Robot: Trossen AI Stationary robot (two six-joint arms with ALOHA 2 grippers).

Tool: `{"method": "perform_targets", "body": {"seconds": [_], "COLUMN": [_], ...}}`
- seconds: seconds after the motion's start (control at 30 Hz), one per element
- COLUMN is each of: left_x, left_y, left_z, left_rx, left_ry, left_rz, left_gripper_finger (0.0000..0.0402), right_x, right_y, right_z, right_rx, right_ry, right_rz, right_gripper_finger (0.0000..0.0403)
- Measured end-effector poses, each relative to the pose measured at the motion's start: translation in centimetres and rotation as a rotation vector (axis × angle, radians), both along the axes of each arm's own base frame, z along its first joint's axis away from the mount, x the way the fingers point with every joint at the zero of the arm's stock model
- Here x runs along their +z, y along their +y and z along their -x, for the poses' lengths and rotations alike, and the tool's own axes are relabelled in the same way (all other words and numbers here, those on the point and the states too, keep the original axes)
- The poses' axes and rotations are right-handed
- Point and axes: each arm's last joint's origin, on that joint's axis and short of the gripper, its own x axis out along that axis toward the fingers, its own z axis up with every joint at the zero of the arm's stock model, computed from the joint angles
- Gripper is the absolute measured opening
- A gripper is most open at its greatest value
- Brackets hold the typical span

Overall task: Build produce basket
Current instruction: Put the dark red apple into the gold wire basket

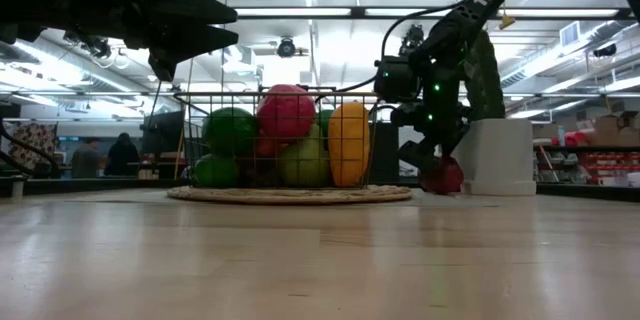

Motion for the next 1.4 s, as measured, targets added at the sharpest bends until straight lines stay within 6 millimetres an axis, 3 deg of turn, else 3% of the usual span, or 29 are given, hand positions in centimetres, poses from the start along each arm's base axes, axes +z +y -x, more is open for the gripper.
{"method": "perform_targets", "body": {"seconds": [0.5, 1.0, 1.23, 1.4], "left_x": [0.0, 0.0, 0.0, 0.0], "left_y": [0.0, 0.0, 0.0, 0.0], "left_z": [0.0, 0.0, 0.0, 0.0], "left_rx": [0.000, 0.000, 0.000, 0.000], "left_ry": [0.000, 0.000, -0.001, -0.003], "left_rz": [-0.003, -0.003, 0.003, 0.006], "left_gripper_finger": [0.0172, 0.0172, 0.0172, 0.0172], "right_x": [0.7, 7.6, 7.5, 5.8], "right_y": [2.1, 5.2, 4.4, 3.4], "right_z": [-0.9, 0.7, 0.8, 0.5], "right_rx": [0.091, 0.148, 0.138, 0.115], "right_ry": [-0.012, -0.220, -0.256, -0.212], "right_rz": [-0.018, 0.041, -0.010, -0.060], "right_gripper_finger": [0.0345, 0.0345, 0.0349, 0.0363]}}
